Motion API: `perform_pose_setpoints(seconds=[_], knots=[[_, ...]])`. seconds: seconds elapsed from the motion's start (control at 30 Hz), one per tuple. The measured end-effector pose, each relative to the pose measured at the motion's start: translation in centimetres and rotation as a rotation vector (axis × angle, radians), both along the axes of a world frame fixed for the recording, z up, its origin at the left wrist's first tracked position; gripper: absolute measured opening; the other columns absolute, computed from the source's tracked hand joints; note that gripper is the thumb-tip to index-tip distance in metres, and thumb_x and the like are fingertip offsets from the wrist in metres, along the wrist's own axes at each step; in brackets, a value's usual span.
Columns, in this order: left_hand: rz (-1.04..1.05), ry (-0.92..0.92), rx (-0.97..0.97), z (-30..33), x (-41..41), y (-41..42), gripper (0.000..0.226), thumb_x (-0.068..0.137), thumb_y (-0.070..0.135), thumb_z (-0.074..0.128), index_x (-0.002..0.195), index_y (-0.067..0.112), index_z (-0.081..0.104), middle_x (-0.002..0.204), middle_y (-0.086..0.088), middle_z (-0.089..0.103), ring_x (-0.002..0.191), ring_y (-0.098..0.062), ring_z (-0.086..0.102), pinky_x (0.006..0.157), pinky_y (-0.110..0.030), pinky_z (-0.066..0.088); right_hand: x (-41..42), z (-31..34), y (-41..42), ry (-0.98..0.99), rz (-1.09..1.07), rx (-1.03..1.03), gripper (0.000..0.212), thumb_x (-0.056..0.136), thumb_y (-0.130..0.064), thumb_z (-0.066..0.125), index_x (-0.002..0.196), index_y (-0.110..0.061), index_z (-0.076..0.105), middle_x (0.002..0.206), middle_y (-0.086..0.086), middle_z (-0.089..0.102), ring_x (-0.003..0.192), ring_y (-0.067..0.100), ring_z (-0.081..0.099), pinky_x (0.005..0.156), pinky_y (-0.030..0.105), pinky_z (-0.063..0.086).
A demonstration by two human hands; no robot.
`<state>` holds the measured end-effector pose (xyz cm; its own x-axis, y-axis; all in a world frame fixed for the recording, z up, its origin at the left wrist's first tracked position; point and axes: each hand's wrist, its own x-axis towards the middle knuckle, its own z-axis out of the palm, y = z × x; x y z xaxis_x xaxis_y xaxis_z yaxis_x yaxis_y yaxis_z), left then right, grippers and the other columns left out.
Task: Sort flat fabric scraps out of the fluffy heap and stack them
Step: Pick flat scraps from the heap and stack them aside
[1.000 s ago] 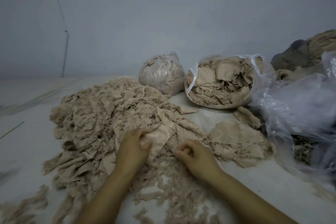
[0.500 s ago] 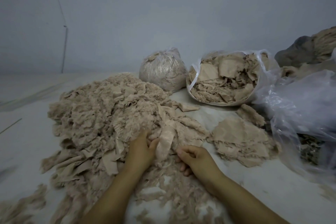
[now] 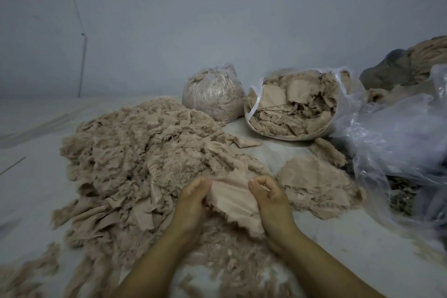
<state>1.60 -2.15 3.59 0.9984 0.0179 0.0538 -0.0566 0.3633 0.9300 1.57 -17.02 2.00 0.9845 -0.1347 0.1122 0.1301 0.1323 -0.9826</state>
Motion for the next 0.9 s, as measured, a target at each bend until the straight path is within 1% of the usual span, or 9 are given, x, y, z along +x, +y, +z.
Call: perform_pose_setpoints(seconds=[0.17, 0.3, 0.37, 0.47, 0.53, 0.6, 0.7, 0.77, 0.9], knots=[[-0.075, -0.057, 0.223, -0.4, -0.6, -0.4, 0.023, 0.098, 0.015, 0.042, 0.082, 0.006, 0.055, 0.053, -0.003, 0.050, 0.042, -0.009, 0.044, 0.040, -0.019, 0.036, -0.9, 0.3, 0.4, 0.019, 0.141, 0.004, 0.033, 0.088, -0.033, 0.062, 0.085, 0.000, 0.064, 0.080, 0.013, 0.059, 0.076, 0.023, 0.053, 0.071, 0.036, 0.041], [0.208, 0.052, 0.231, -0.3, 0.5, 1.0, 0.028, 0.101, 0.012, 0.037, 0.077, 0.011, 0.053, 0.048, 0.001, 0.041, 0.036, -0.006, 0.036, 0.036, -0.015, 0.029, -1.3, 1.2, -0.3, -0.027, 0.210, 0.099, 0.019, 0.081, -0.030, 0.065, 0.076, -0.012, 0.068, 0.078, 0.015, 0.059, 0.076, 0.026, 0.051, 0.074, 0.038, 0.039], [0.243, 0.051, 0.229, -0.5, 0.9, 2.0, 0.031, 0.102, 0.018, 0.037, 0.077, 0.010, 0.053, 0.052, -0.002, 0.039, 0.042, -0.010, 0.034, 0.040, -0.019, 0.029, -1.4, 1.2, -0.4, -0.033, 0.240, 0.056, 0.016, 0.084, -0.025, 0.065, 0.072, -0.014, 0.067, 0.072, 0.005, 0.063, 0.071, 0.020, 0.056, 0.070, 0.031, 0.044], [-0.130, 0.143, 0.131, -0.6, 0.2, 1.7, 0.038, 0.094, 0.040, 0.051, 0.082, 0.007, 0.063, 0.066, -0.010, 0.059, 0.060, -0.021, 0.055, 0.056, -0.031, 0.045, -1.9, 1.1, 0.3, -0.053, 0.345, -0.051, 0.016, 0.089, -0.011, 0.062, 0.074, -0.007, 0.064, 0.063, -0.008, 0.061, 0.063, 0.003, 0.056, 0.062, 0.016, 0.044], [-0.301, 0.147, 0.099, -0.3, -0.2, 0.6, 0.028, 0.083, 0.032, 0.063, 0.080, 0.004, 0.068, 0.074, -0.014, 0.065, 0.065, -0.021, 0.063, 0.060, -0.030, 0.053, -2.2, 0.8, 0.9, -0.030, 0.424, -0.100, 0.014, 0.089, -0.010, 0.062, 0.075, -0.006, 0.065, 0.065, -0.007, 0.063, 0.067, 0.001, 0.057, 0.066, 0.015, 0.044], [-0.181, 0.155, -0.053, 0.1, 0.2, 0.0, 0.021, 0.083, 0.017, 0.061, 0.069, 0.004, 0.071, 0.069, -0.013, 0.066, 0.059, -0.017, 0.065, 0.055, -0.025, 0.055, -2.4, 0.8, 0.9, -0.022, 0.447, -0.139, 0.014, 0.088, -0.012, 0.063, 0.075, -0.007, 0.066, 0.069, -0.003, 0.062, 0.074, 0.005, 0.057, 0.069, 0.016, 0.044], [0.091, 0.224, -0.357, 0.2, 1.4, 1.4, 0.017, 0.094, 0.003, 0.047, 0.087, 0.002, 0.062, 0.061, -0.009, 0.064, 0.052, -0.013, 0.065, 0.052, -0.025, 0.057, -2.2, 1.6, 0.0, -0.067, 0.352, -0.110, 0.015, 0.084, -0.019, 0.064, 0.072, -0.011, 0.066, 0.064, -0.008, 0.060, 0.065, 0.001, 0.055, 0.064, 0.012, 0.043], [0.119, 0.215, -0.291, -0.1, 1.6, 2.4, 0.015, 0.096, 0.012, 0.048, 0.095, 0.001, 0.059, 0.070, -0.010, 0.067, 0.062, -0.016, 0.069, 0.055, -0.027, 0.058, -1.6, 2.1, -0.9, -0.069, 0.223, -0.031, 0.016, 0.082, -0.025, 0.062, 0.071, -0.015, 0.065, 0.061, -0.012, 0.061, 0.060, -0.002, 0.057, 0.058, 0.010, 0.043], [-0.254, 0.189, -0.014, -0.4, -0.1, 0.5, 0.041, 0.078, 0.028, 0.066, 0.112, 0.005, 0.061, 0.100, -0.012, 0.072, 0.080, -0.020, 0.070, 0.063, -0.030, 0.056, -1.0, 1.7, -0.9, 0.005, 0.175, 0.104, 0.019, 0.086, -0.028, 0.059, 0.077, -0.013, 0.064, 0.064, -0.004, 0.065, 0.059, 0.007, 0.060, 0.056, 0.020, 0.047]])
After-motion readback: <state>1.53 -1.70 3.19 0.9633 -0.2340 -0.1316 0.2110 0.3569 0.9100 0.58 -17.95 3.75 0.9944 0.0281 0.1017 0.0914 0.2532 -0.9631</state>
